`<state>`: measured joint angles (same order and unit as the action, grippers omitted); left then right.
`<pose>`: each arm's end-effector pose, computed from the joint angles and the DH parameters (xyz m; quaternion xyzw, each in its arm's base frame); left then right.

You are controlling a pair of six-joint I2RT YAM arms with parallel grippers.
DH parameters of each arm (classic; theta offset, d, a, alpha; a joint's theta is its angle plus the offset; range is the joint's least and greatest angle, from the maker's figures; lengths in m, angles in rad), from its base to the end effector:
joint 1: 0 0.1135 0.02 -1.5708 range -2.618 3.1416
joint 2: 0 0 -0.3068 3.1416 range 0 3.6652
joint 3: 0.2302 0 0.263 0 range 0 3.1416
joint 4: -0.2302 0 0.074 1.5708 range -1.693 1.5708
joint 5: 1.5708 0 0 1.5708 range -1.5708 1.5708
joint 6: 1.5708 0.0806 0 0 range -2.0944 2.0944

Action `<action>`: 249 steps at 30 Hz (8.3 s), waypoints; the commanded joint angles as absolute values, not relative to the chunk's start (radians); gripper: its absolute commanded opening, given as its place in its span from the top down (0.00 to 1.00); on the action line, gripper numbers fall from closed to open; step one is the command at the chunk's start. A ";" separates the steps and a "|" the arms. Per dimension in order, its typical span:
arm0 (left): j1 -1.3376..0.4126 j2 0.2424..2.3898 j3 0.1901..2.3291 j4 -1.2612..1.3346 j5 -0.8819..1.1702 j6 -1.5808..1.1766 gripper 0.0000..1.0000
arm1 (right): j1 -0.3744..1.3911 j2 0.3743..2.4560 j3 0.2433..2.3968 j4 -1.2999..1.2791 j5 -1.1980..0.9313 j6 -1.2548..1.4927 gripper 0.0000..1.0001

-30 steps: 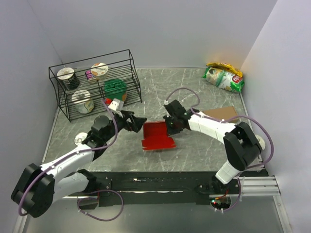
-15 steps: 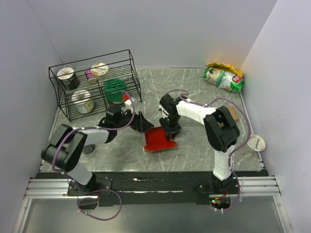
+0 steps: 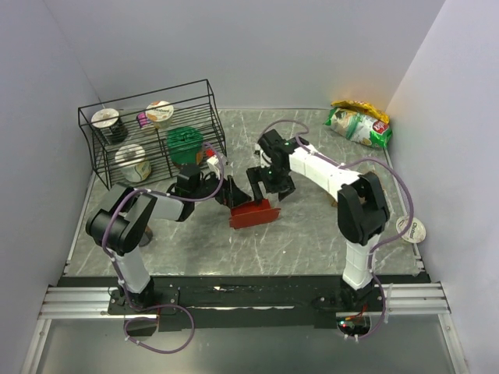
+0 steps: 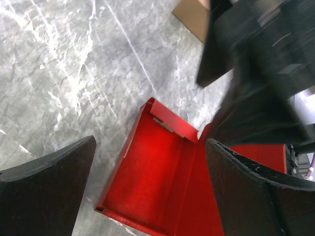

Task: Fold the paper box
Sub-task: Fold the paper box at the center of the board, then adjust the paper box at the center of the board.

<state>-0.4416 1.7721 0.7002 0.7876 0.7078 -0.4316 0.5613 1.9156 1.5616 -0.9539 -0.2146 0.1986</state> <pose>0.3269 -0.2125 0.1800 0.2116 0.7495 -0.4892 0.3926 0.3501 0.2404 0.2223 -0.1916 0.9670 0.1469 0.0817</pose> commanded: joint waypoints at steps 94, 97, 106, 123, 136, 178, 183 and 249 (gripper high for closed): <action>-0.612 1.643 0.552 0.228 0.209 -0.973 0.34 | 0.494 0.874 0.675 -0.235 -0.038 0.462 0.11; -0.614 1.687 0.577 0.227 0.201 -0.959 0.42 | 0.492 0.864 0.666 -0.244 -0.032 0.459 0.10; -0.632 1.733 0.641 0.161 0.153 -0.904 0.60 | 0.485 0.870 0.678 -0.278 -0.002 0.440 0.09; -0.663 1.810 0.889 0.126 0.104 -0.577 0.70 | 0.477 0.858 0.652 -0.278 -0.002 0.456 0.07; -0.664 1.800 0.849 0.295 0.156 -0.488 0.81 | 0.347 0.989 0.583 -0.195 -0.162 0.525 0.13; -0.971 1.252 0.391 0.764 -0.495 -0.440 0.85 | 0.572 0.943 0.400 0.198 -0.289 0.696 0.56; -1.049 1.207 0.365 0.781 -0.630 -0.413 0.85 | 0.606 0.973 0.419 0.147 -0.215 0.681 0.60; -0.942 1.049 0.279 0.695 -0.043 -0.540 0.31 | 0.808 0.905 0.494 -0.032 0.265 0.451 1.00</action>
